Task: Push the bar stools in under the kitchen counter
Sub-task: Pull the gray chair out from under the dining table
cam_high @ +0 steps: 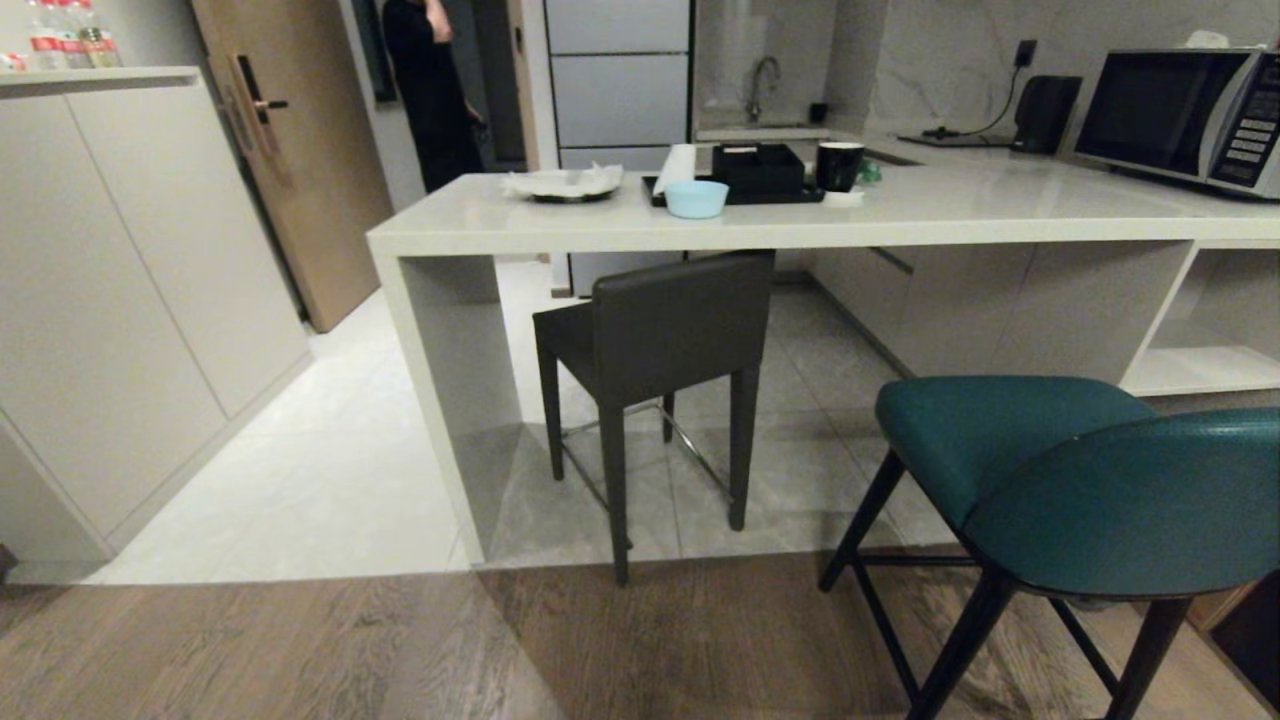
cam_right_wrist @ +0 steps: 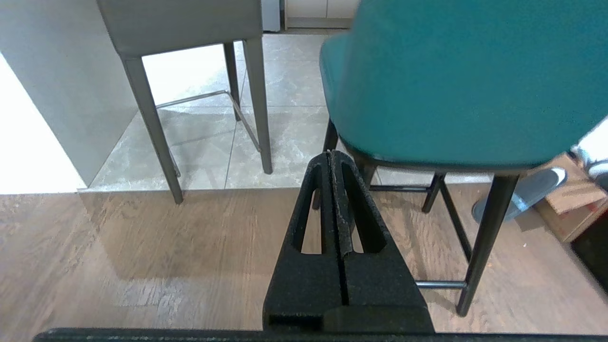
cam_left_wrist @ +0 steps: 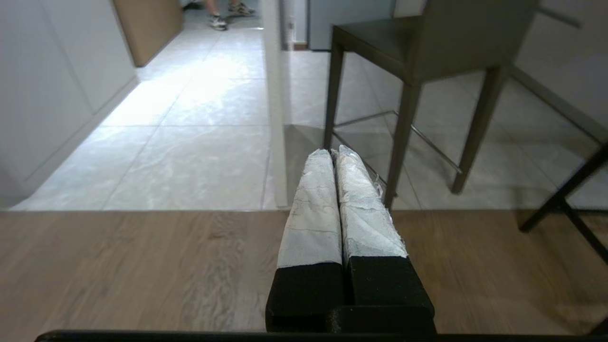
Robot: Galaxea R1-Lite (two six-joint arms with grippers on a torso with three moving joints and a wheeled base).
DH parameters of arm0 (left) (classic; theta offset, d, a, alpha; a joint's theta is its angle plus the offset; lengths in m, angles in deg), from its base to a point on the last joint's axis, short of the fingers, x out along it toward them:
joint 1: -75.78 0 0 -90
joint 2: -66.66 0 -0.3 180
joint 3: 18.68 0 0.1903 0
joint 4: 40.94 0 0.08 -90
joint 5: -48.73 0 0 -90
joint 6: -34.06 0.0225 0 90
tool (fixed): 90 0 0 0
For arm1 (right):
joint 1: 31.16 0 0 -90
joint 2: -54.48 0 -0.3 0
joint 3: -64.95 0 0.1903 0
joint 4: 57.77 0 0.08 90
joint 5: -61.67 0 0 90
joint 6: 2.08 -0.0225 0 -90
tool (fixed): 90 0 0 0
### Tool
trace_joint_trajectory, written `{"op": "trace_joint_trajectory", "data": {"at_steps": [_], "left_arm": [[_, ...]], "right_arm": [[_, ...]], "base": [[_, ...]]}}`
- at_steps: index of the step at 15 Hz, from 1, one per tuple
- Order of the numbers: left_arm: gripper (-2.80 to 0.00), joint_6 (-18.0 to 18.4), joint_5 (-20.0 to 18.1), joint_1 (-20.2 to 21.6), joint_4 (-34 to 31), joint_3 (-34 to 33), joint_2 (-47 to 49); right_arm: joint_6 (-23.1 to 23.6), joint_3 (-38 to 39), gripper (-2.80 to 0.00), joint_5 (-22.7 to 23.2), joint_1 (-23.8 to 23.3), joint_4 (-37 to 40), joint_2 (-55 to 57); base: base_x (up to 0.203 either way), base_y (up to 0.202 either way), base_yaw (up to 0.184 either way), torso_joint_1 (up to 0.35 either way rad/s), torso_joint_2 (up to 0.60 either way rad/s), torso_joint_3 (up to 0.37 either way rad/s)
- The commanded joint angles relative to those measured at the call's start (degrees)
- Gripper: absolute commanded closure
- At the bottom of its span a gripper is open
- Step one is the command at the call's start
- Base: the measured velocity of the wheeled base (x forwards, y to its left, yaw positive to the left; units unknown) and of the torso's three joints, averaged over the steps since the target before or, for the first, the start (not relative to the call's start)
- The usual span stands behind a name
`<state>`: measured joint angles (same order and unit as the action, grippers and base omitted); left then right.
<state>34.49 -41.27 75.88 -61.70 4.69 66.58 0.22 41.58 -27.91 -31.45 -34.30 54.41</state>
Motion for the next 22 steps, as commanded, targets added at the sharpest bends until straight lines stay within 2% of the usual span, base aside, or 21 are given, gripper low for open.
{"op": "trace_joint_trajectory", "data": {"at_steps": [1, 9, 13, 22], "left_arm": [[0.0, 0.0, 0.1, 0.0, 0.1, -1.1, 0.0], [0.0, 0.0, 0.1, 0.0, 0.1, -1.1, 0.0], [0.0, 0.0, 0.1, 0.0, 0.1, -1.1, 0.0], [0.0, 0.0, 0.0, 0.0, 0.1, -1.1, 0.0]], "right_arm": [[0.1, 0.0, 0.0, 0.0, -0.1, 0.0, 0.1], [0.2, 0.0, 0.0, 0.1, -0.1, 0.0, 0.1], [0.2, 0.0, 0.0, 0.1, -0.1, 0.0, 0.1], [-0.1, 0.0, 0.0, 0.0, 0.0, -0.1, 0.1]], "base": [[0.0, 0.0, 0.0, -0.146, 0.42, 0.254], [0.0, 0.0, 0.0, -0.144, 0.45, 0.3], [0.0, 0.0, 0.0, -0.037, 0.13, 0.09], [0.181, 0.0, 0.001, -0.002, 0.01, 0.011]]}}
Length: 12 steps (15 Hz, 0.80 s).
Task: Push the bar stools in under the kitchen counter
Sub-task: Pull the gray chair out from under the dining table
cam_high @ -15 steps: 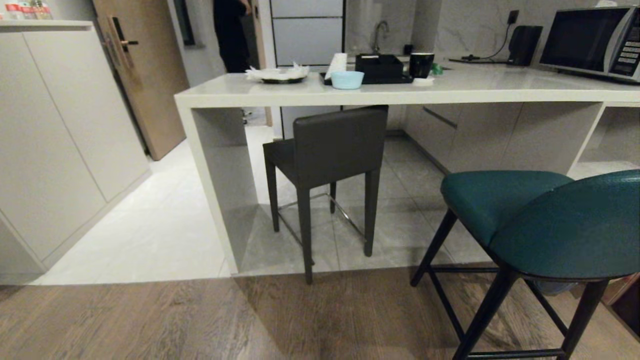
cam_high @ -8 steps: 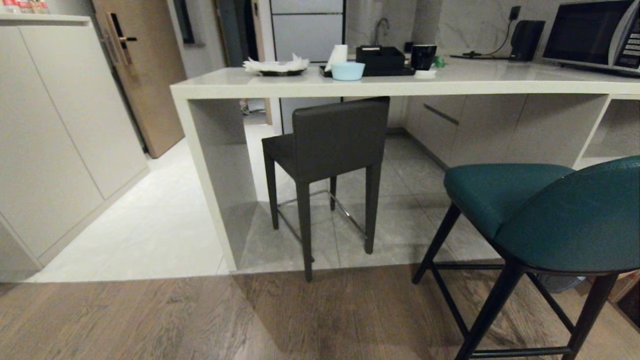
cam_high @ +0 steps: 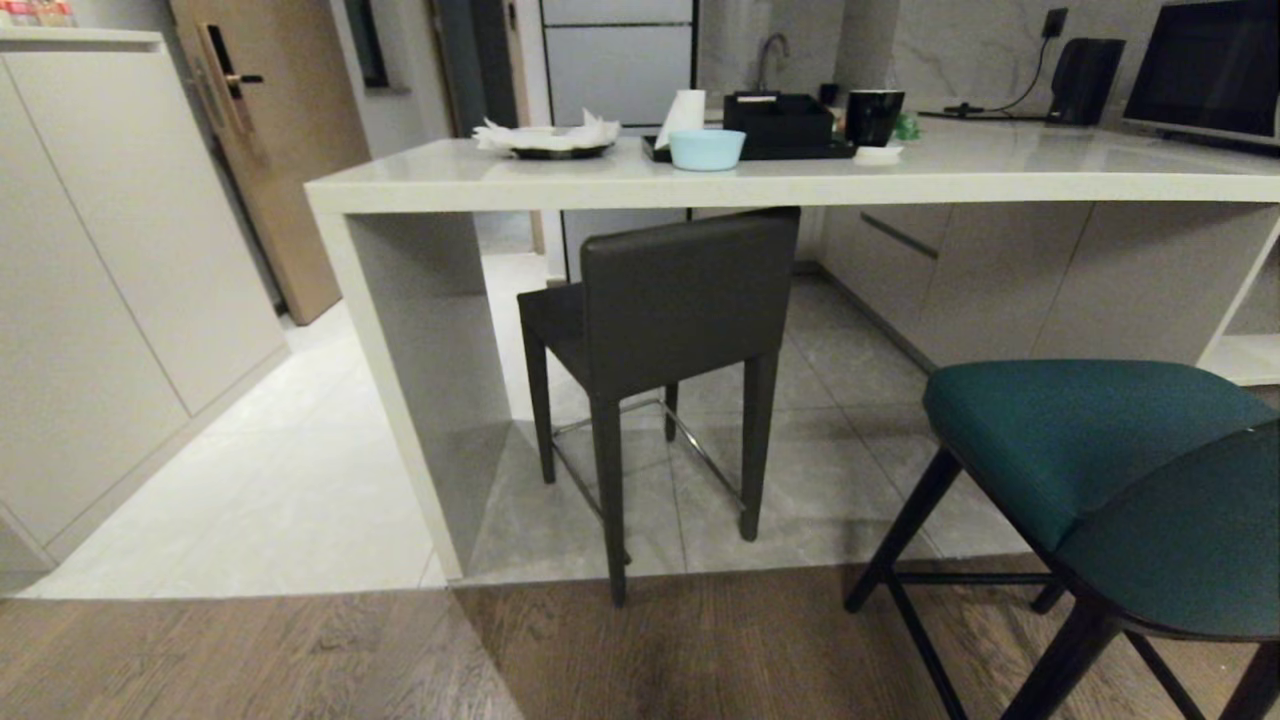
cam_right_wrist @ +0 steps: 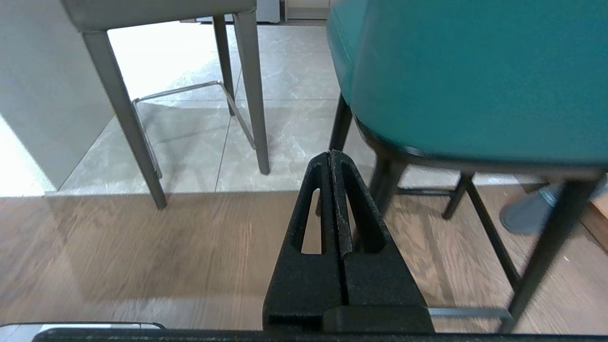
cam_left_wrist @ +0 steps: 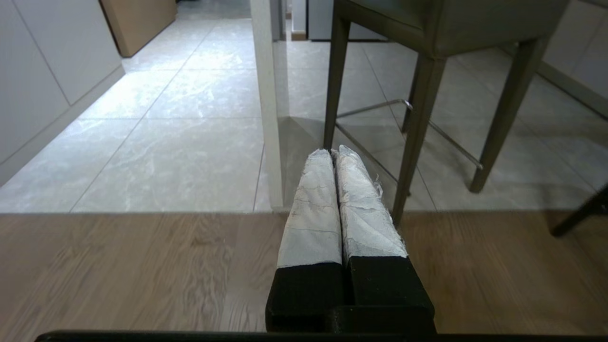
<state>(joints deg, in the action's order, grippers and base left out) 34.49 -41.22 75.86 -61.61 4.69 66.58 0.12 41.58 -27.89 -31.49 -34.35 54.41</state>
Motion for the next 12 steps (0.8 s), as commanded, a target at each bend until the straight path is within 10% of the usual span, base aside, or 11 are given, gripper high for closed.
{"op": "trace_joint_trajectory", "data": {"at_steps": [1, 12], "left_arm": [[0.0, 0.0, 0.0, 0.0, 0.0, -1.1, 0.0], [0.0, 0.0, 0.0, 0.0, 0.0, -1.1, 0.0]], "right_arm": [[-0.2, 0.0, 0.0, 0.0, 0.0, 0.0, 0.1], [-0.5, 0.0, 0.0, -0.2, 0.1, 0.0, 0.1]], "base": [[0.202, 0.0, -0.003, 0.002, 0.01, 0.002], [0.195, 0.0, 0.001, 0.001, 0.0, 0.002]]}}
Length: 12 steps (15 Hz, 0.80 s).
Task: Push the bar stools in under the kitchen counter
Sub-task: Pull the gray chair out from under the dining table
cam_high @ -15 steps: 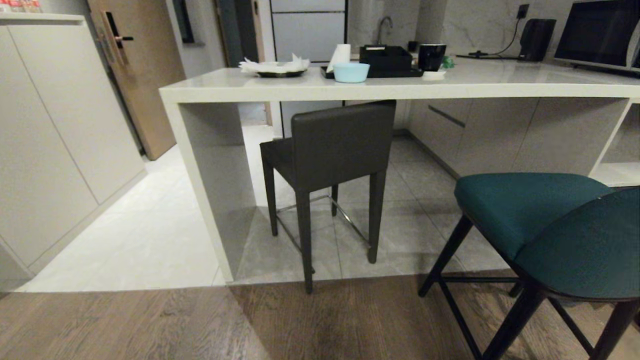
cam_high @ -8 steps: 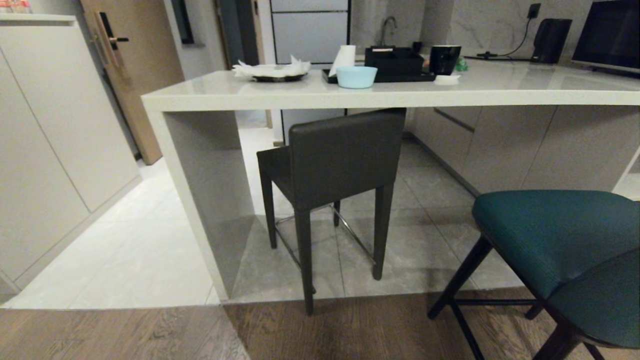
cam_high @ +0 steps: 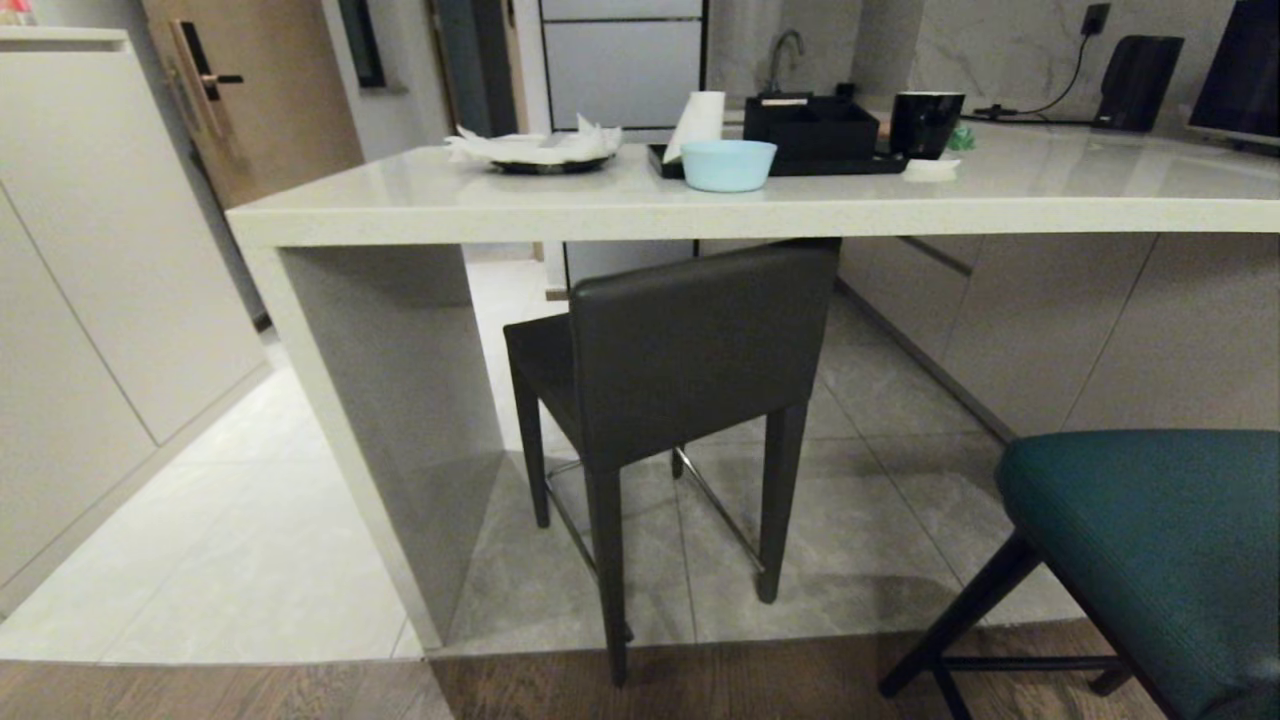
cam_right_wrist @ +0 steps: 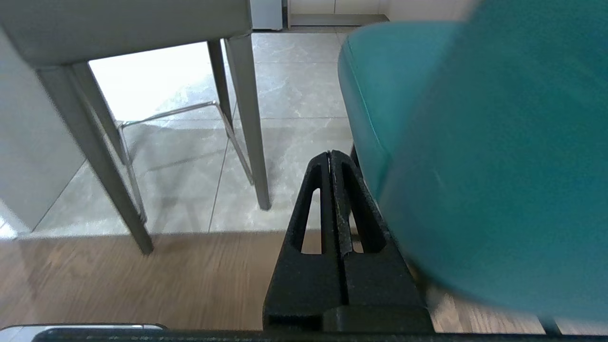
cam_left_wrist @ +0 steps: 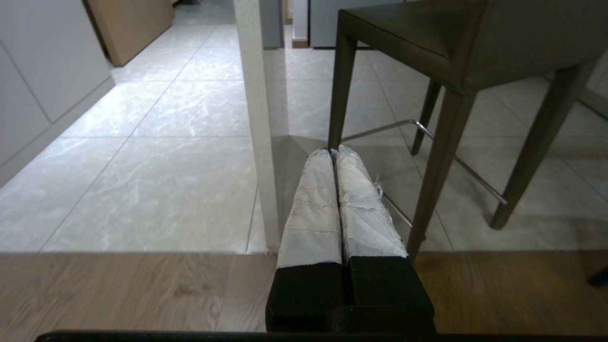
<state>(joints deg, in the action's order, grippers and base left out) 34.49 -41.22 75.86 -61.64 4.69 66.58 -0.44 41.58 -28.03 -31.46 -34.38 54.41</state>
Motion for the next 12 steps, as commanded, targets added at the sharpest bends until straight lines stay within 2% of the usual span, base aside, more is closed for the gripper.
{"op": "trace_joint_trajectory", "data": {"at_steps": [1, 7, 12], "left_arm": [[0.0, 0.0, 0.0, 0.0, 0.0, -1.1, 0.0], [0.0, 0.0, 0.0, 0.0, 0.1, -1.1, 0.1], [0.0, 0.0, 0.0, 0.0, 0.0, -1.1, 0.1]], "right_arm": [[0.0, 0.0, 0.0, 0.1, 0.0, 0.0, 0.1], [0.0, 0.0, 0.0, 0.1, 0.0, 0.0, 0.1], [0.0, 0.0, 0.0, 0.0, 0.0, 0.0, 0.1]], "base": [[0.19, 0.0, 0.001, -0.002, 0.0, 0.007], [0.176, 0.0, 0.003, 0.002, 0.0, 0.002], [0.0, 0.0, 0.0, 0.0, 0.0, 0.0]]}}
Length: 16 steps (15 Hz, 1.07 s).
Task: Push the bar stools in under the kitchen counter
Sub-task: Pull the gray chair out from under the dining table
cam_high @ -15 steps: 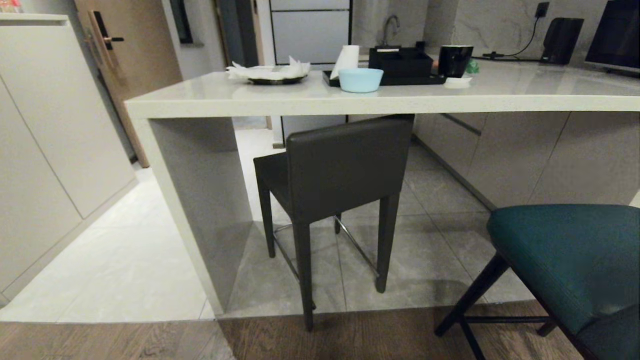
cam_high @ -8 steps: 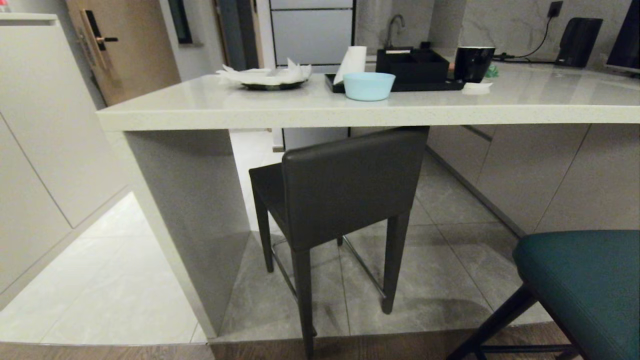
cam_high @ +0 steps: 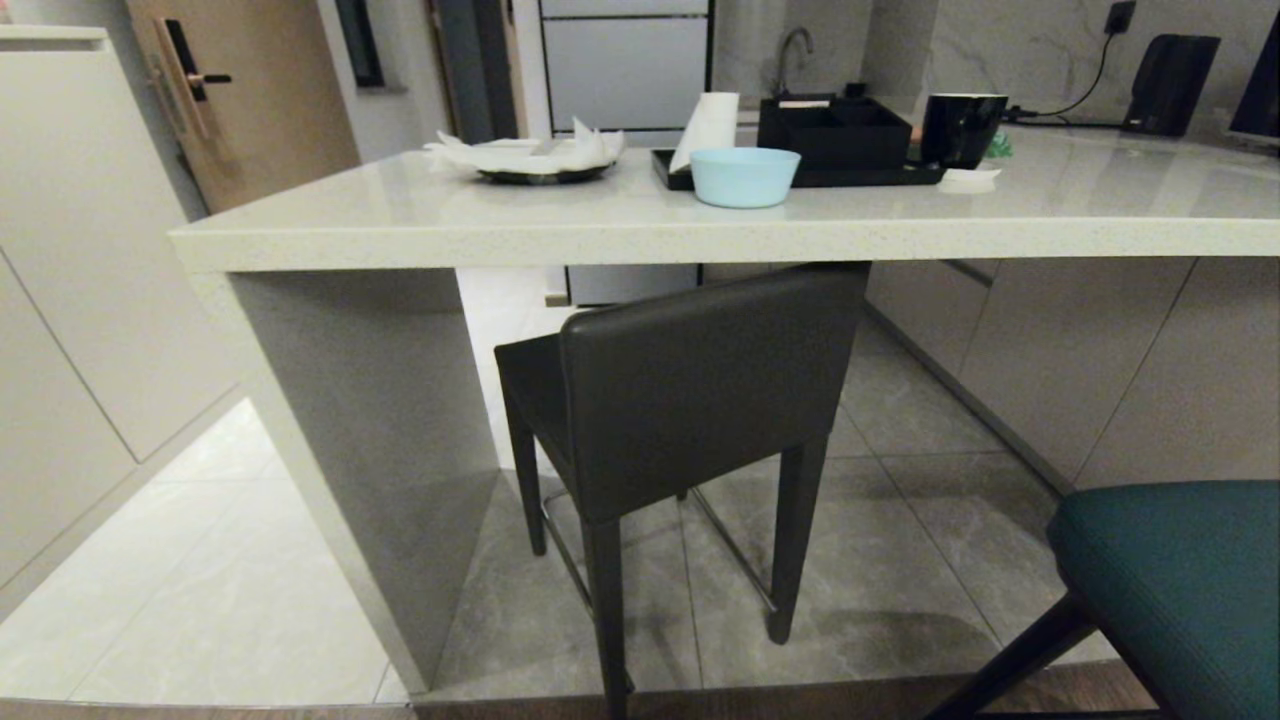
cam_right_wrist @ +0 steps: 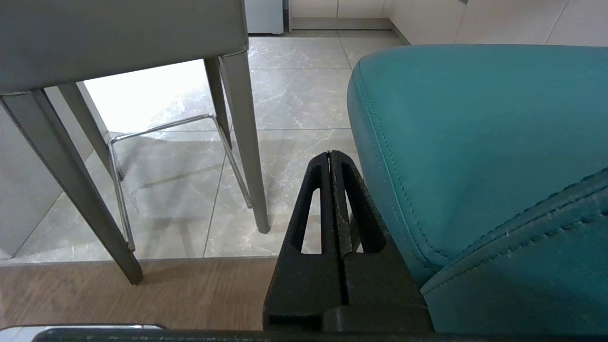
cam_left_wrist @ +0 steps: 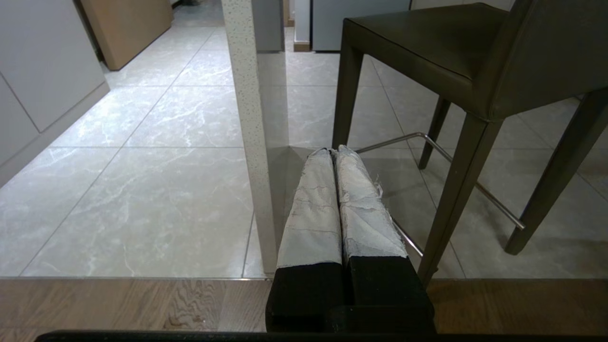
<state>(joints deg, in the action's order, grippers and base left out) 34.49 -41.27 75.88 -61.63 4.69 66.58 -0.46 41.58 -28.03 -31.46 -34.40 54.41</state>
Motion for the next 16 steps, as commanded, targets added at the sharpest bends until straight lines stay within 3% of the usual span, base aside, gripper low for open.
{"op": "trace_joint_trajectory", "data": {"at_steps": [1, 7, 12, 16], "left_arm": [[0.0, 0.0, 0.1, 0.0, 0.0, -1.1, 0.0], [0.0, -0.2, 0.0, -0.1, 0.0, -1.1, 0.0], [0.0, -0.2, 0.0, 0.0, 0.0, -1.1, 0.0], [0.0, -0.2, 0.1, 0.0, 0.0, -1.1, 0.0]], "right_arm": [[0.0, 0.0, 0.0, 0.1, 0.0, 0.0, 0.1], [0.1, 0.0, 0.0, 0.1, 0.0, 0.0, 0.1], [0.1, 0.0, 0.0, 0.1, 0.0, 0.0, 0.1], [0.1, 0.0, 0.0, 0.1, 0.0, 0.0, 0.1]], "base": [[0.0, 0.0, 0.0, 0.0, 0.0, 0.0], [0.0, 0.0, 0.0, 0.0, 0.0, 0.0], [0.0, 0.147, -0.002, 0.001, 0.0, 0.004], [0.0, 0.0, 0.0, 0.0, 0.0, 0.0]]}}
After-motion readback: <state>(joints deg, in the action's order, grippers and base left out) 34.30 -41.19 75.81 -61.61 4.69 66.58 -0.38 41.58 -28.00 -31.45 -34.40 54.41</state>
